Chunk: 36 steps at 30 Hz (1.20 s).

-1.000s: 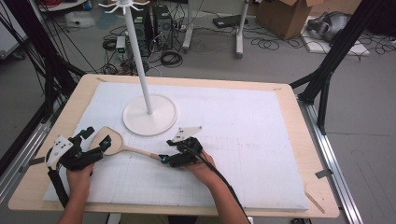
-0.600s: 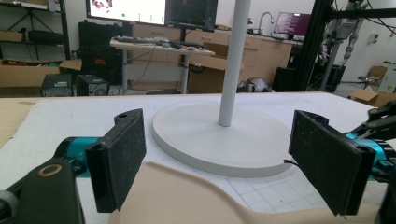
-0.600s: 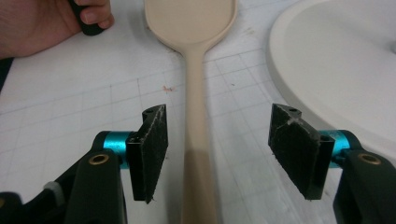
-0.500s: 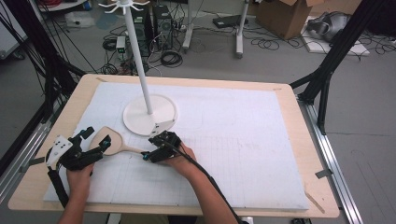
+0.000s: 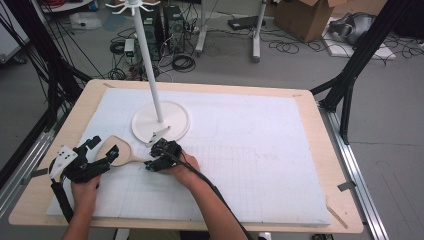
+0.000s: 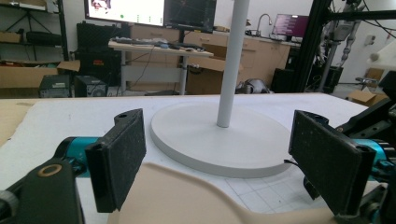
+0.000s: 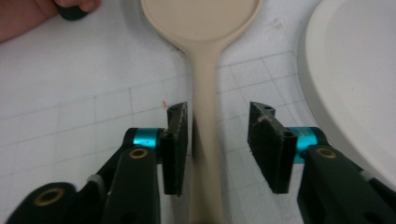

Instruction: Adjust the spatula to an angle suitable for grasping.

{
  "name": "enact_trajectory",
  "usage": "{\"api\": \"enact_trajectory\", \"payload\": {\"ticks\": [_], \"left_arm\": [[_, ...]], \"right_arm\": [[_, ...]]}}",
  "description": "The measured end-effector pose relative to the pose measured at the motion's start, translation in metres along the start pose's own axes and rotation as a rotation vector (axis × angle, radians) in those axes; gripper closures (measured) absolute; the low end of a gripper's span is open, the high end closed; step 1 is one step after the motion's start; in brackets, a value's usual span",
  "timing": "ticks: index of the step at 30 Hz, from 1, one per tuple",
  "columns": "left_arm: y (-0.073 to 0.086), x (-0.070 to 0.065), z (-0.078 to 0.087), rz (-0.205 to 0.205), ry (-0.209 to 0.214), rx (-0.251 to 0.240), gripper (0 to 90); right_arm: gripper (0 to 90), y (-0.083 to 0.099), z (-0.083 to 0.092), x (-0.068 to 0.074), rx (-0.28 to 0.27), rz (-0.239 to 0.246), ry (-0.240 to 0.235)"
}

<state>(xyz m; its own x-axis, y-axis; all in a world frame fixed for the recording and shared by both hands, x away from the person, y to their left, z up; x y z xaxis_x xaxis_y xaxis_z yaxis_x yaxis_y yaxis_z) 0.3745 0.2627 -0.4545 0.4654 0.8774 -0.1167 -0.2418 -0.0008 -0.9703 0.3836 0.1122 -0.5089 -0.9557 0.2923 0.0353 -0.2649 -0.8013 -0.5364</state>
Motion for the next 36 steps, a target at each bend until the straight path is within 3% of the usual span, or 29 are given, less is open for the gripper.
{"api": "enact_trajectory", "payload": {"ticks": [3,7,18,24,30,36], "left_arm": [[0.000,0.000,0.001,0.007,0.002,-0.004,19.3],[0.000,0.001,0.001,0.009,0.002,-0.008,19.3],[-0.001,0.002,0.003,0.029,0.010,-0.018,19.3],[-0.001,0.002,0.002,0.028,0.009,-0.019,19.3],[-0.001,0.002,0.002,0.022,0.003,-0.015,19.3],[0.000,0.002,0.002,0.021,0.002,-0.009,19.4]], "right_arm": [[76.9,0.000,-0.003,0.004,0.024,0.021,-0.030],[77.9,-0.001,-0.002,0.007,0.031,0.013,-0.032],[78.5,0.008,0.012,0.005,0.029,0.063,-0.044],[78.4,0.028,0.037,-0.002,0.012,0.087,-0.054],[78.3,0.061,0.060,-0.012,0.031,0.074,-0.055],[78.3,0.088,0.076,-0.014,0.014,0.063,-0.064]]}}
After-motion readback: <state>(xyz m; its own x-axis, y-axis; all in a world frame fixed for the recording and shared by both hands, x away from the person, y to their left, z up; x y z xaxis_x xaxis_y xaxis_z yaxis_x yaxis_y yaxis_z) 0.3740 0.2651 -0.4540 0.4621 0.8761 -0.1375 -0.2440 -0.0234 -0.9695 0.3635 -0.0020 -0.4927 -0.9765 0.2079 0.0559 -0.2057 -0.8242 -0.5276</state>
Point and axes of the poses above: each handheld gripper's, and its own axes: z roughly backward along the jaws, y roughly out of its underside, x roughly to its left, the point moved 10 cm from there along -z, roughly forward along the jaws, and after that the axes turned 13 degrees about x, right-handed, at the moved point
